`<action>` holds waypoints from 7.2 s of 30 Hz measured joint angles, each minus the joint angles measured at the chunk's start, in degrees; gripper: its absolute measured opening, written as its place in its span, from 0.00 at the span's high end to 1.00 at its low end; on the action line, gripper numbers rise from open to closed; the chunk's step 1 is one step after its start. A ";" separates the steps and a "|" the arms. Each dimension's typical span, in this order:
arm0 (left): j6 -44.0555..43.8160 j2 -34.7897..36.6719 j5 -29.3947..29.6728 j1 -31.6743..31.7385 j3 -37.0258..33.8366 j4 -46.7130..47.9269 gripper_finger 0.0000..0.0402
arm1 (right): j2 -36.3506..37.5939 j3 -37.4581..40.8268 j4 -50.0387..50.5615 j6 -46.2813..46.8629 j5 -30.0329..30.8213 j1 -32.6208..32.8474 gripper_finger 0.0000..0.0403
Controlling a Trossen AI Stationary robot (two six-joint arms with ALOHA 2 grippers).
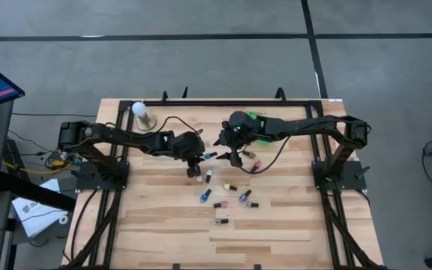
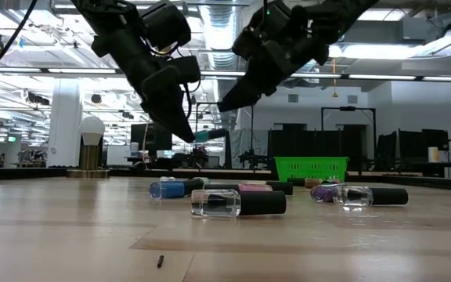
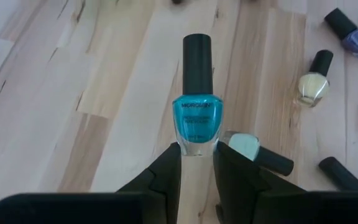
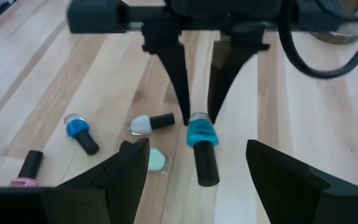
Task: Pick & Place Nail Polish
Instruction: Put the light blue nail polish into the green bin, then put the right white nail polish into the green bin
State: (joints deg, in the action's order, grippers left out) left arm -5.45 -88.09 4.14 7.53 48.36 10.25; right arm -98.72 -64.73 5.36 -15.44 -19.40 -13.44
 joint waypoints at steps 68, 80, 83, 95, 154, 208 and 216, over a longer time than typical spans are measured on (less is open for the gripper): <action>0.74 2.57 0.84 -0.76 -0.11 -8.66 0.80 | 0.02 0.50 1.22 3.43 -0.28 -1.17 0.88; 0.46 2.56 0.62 -0.79 -0.11 -9.14 0.80 | 0.51 0.46 2.19 5.24 -0.26 -1.35 0.88; 0.44 2.56 0.70 -0.79 -0.04 -9.96 0.77 | 1.71 0.52 2.85 5.89 -0.31 -2.04 0.88; 0.46 9.49 1.81 -0.85 0.07 -8.74 0.62 | 12.55 0.55 14.62 5.89 2.36 -11.32 0.88; -6.88 60.82 17.84 -0.81 -8.89 9.41 0.67 | 20.31 0.47 26.67 15.66 17.75 1.90 0.49; -20.98 70.79 9.05 -0.83 -21.90 8.84 0.67 | -30.12 -28.76 27.62 -26.47 0.39 7.07 0.58; -20.53 70.79 9.06 -0.83 -21.90 8.84 0.67 | -29.93 -28.83 28.92 -21.77 2.77 7.11 0.74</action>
State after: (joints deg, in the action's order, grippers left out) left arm -25.99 -17.30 13.20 6.70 26.46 19.09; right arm -128.65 -93.56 34.28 -37.21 -16.63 -6.33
